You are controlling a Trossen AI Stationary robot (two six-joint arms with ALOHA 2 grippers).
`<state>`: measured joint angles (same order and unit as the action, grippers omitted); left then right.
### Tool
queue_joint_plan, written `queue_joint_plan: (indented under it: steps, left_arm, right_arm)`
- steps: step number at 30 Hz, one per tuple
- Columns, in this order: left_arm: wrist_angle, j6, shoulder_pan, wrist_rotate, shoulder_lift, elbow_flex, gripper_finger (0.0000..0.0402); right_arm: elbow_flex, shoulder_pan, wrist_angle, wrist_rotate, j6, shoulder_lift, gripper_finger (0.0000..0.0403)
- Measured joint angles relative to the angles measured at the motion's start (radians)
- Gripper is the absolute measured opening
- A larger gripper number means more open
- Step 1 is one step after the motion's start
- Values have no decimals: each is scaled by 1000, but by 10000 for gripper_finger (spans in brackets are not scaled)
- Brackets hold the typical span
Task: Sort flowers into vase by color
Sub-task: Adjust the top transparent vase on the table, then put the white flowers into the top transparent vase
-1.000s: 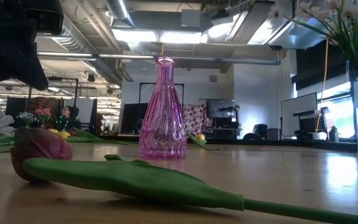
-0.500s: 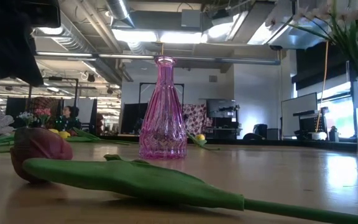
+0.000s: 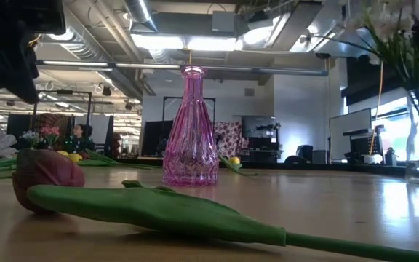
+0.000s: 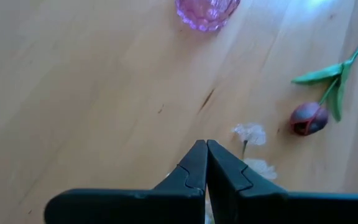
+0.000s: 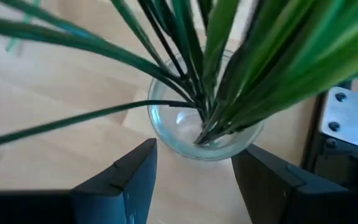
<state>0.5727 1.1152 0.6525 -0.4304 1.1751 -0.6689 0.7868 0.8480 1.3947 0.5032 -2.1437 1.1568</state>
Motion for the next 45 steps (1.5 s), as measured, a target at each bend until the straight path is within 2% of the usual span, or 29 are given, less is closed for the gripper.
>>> queue_joint_plan:
  steps: [4, 7, 10, 13, 16, 18, 26, 32, 35, 37, 41, 43, 45]
  left_arm:
    - [52, 24, -7, 1, 0, 0, 21]
    - [68, 49, -9, 44, 0, 0, 52]
    - [74, 81, -9, 166, -16, 0, 87]
    - [72, 186, -4, 324, -42, 0, 116]
    - [61, 339, 28, 446, -49, 0, 129]
    - [59, 421, 65, 477, -42, 0, 130]
    - [11, 674, 210, 445, -1, 0, 129]
    - [-14, 891, 313, 440, 37, -1, 129]
    - [-81, 982, 357, 430, 97, -1, 128]
    - [-113, 1001, 373, 420, 156, -13, 129]
    - [-14, 1004, 371, 488, 287, -72, 128]
    - [11, 971, 373, 468, 335, -96, 128]
    - [6, 931, 373, 407, 364, -120, 128]
  right_arm:
    - [0, -48, -18, 15, 13, 7, 207]
    - [0, -58, -17, -54, 47, 6, 207]
    - [6, -55, -2, -157, 70, 6, 207]
    - [32, -55, 10, -225, 120, 6, 207]
    - [77, -55, 45, -233, 172, 0, 207]
    - [113, -55, 84, -216, 200, -4, 207]
    - [225, -56, 177, -108, 313, -4, 207]
    - [246, -56, 176, -72, 376, -8, 209]
    - [246, -56, 176, -68, 391, -9, 225]
    - [246, -56, 177, -67, 397, -9, 242]
    - [246, -56, 177, -51, 427, -9, 282]
    - [246, -56, 177, -45, 429, -9, 302]
    - [246, -56, 176, -44, 429, -9, 318]
